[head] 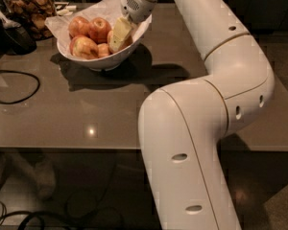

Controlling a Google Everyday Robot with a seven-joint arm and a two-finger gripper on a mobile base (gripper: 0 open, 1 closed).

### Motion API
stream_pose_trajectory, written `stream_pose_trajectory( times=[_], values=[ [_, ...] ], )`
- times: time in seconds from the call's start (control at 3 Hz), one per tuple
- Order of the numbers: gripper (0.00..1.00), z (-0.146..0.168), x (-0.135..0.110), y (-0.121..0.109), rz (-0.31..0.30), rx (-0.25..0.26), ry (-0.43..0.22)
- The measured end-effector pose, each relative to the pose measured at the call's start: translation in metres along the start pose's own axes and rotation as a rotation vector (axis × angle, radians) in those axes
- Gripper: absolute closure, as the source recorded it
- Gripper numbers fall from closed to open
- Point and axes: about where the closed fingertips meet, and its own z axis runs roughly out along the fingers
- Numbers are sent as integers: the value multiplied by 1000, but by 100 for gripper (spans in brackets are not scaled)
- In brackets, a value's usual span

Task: Pick apple from white bowl

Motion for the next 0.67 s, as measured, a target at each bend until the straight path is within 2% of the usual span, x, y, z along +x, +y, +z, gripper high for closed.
stream_pose_trajectory(
  times=[0.67],
  values=[
    [93, 0, 0, 0, 0, 0, 0]
  ],
)
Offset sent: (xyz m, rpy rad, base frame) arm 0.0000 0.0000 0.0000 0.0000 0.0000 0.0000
